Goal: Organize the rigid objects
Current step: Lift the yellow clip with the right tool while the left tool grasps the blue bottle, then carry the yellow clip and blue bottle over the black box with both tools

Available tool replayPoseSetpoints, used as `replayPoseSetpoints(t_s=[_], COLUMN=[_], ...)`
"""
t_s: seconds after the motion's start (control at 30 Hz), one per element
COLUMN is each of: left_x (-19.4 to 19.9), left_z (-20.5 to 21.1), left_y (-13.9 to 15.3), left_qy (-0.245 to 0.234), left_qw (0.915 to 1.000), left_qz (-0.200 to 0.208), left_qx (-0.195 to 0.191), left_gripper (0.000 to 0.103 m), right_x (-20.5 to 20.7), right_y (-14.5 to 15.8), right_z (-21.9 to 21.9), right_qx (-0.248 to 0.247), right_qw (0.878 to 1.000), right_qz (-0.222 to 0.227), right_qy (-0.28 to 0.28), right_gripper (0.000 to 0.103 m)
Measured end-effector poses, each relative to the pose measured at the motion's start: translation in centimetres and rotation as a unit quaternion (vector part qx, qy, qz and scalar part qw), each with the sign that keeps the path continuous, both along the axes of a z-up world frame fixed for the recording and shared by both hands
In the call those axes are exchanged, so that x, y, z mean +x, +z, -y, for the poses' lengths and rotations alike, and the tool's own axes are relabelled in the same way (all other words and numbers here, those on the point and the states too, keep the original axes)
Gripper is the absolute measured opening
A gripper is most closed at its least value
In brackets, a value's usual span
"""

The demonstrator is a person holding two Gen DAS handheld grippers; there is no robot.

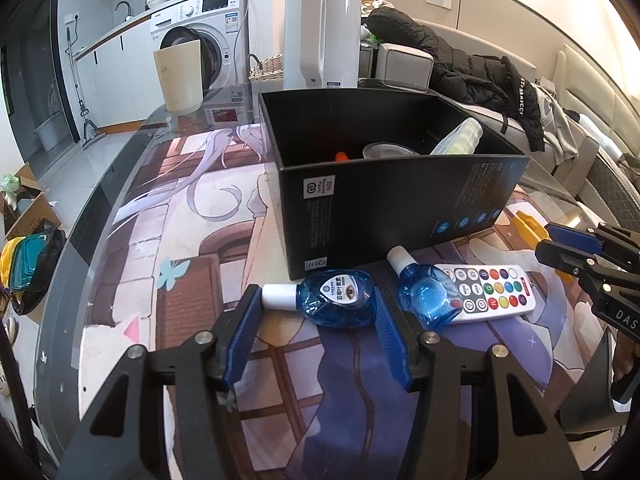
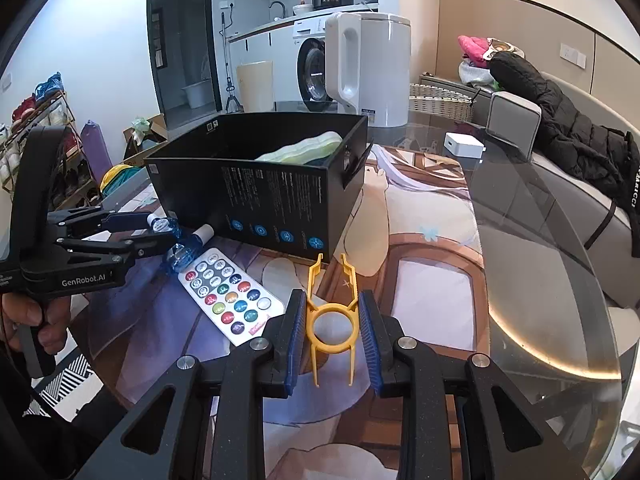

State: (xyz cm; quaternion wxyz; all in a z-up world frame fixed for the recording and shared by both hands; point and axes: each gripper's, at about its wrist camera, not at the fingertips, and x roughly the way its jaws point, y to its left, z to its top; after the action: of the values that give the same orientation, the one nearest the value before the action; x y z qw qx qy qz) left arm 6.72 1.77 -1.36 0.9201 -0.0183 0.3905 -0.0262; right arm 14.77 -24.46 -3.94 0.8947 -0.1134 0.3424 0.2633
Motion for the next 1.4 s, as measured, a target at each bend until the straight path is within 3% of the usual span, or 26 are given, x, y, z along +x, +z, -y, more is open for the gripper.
replayPoseSetpoints(t_s=[0.6,1.4], left_x=[-1.7,0.6], left_z=[-0.5,-0.4], left_y=[3.3,7.7], left_qy=[0.004,0.006], left_qw=[0.9991,0.9962], left_qz=[0.043,0.087], left_qx=[0.0,0.001], left_gripper=[0.055,0.055], right_x=[-1.7,-0.3], right_y=[3.5,8.7], right_z=[-0.3,-2.5], right_qx=[0.019,0.046], right_qw=[0.999,0.994], right_qz=[0.045,0.091], right_qy=[0.012,0.043], right_gripper=[0.026,0.026])
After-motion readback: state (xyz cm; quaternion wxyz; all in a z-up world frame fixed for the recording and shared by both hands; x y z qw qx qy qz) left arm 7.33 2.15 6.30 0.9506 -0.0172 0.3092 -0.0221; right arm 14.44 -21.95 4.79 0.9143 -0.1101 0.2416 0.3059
